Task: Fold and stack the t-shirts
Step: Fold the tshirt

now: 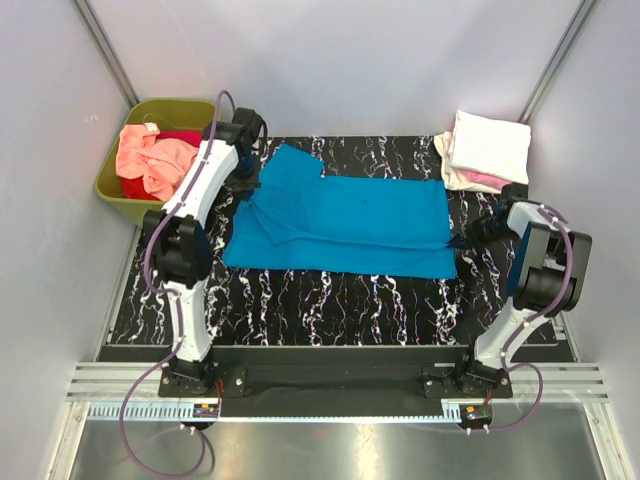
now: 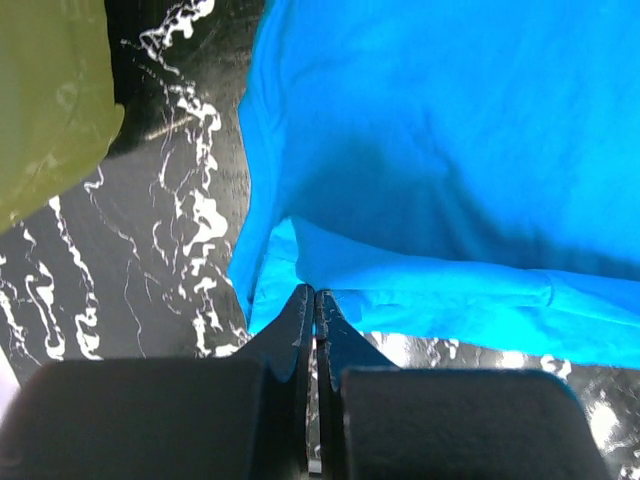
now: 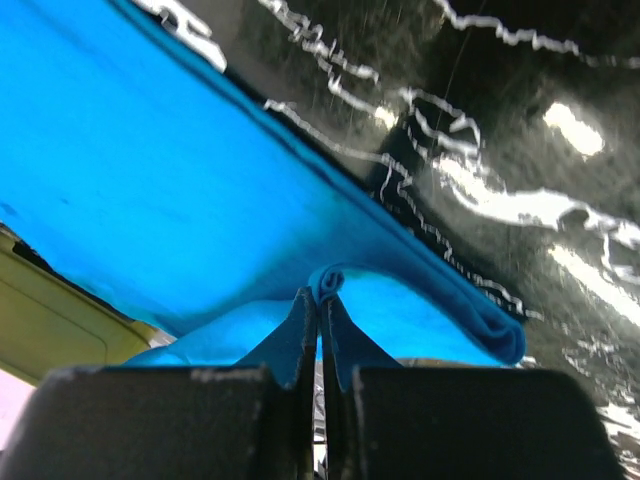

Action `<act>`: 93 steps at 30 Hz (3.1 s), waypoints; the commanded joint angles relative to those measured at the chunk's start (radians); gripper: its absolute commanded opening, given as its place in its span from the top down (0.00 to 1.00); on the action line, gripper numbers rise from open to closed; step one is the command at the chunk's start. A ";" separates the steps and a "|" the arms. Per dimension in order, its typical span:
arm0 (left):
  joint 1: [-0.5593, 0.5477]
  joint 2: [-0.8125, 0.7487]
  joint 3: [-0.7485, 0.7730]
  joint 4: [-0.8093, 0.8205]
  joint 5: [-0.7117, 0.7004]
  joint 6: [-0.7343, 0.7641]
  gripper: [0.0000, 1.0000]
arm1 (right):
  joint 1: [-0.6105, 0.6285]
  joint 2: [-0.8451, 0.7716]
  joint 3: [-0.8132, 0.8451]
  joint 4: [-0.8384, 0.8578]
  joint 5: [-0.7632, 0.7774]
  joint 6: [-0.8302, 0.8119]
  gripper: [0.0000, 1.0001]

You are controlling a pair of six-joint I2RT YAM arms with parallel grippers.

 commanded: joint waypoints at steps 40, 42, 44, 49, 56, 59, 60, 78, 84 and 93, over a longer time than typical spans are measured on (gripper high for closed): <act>0.103 -0.586 -0.993 0.573 0.114 -0.306 0.10 | 0.126 -0.381 -0.288 -0.042 0.255 -0.090 0.11; 0.106 -0.581 -1.025 0.607 0.098 -0.327 0.10 | 0.126 -0.363 -0.295 -0.034 0.260 -0.097 0.13; 0.109 -0.569 -1.042 0.625 0.086 -0.346 0.11 | 0.126 -0.334 -0.292 -0.022 0.268 -0.104 0.15; 0.120 -0.555 -1.086 0.687 0.054 -0.370 0.12 | 0.125 -0.277 -0.269 0.007 0.281 -0.110 0.20; 0.132 -0.519 -1.140 0.722 0.035 -0.401 0.15 | 0.125 -0.219 -0.266 0.032 0.306 -0.116 0.29; 0.138 -0.515 -1.174 0.763 0.034 -0.410 0.20 | 0.125 -0.199 -0.263 0.052 0.309 -0.114 0.38; 0.138 -0.512 -1.177 0.770 0.034 -0.412 0.21 | 0.125 -0.191 -0.260 0.055 0.309 -0.114 0.40; 0.140 -0.613 -1.211 0.733 0.003 -0.433 1.00 | 0.077 -0.172 -0.178 0.014 0.441 -0.147 0.95; 0.137 -0.805 -1.324 0.650 0.057 -0.470 1.00 | 0.017 -0.192 -0.170 -0.012 0.453 -0.145 1.00; 0.032 -1.021 -1.485 0.560 0.133 -0.617 0.80 | 0.008 -0.254 -0.233 -0.023 0.427 -0.151 0.93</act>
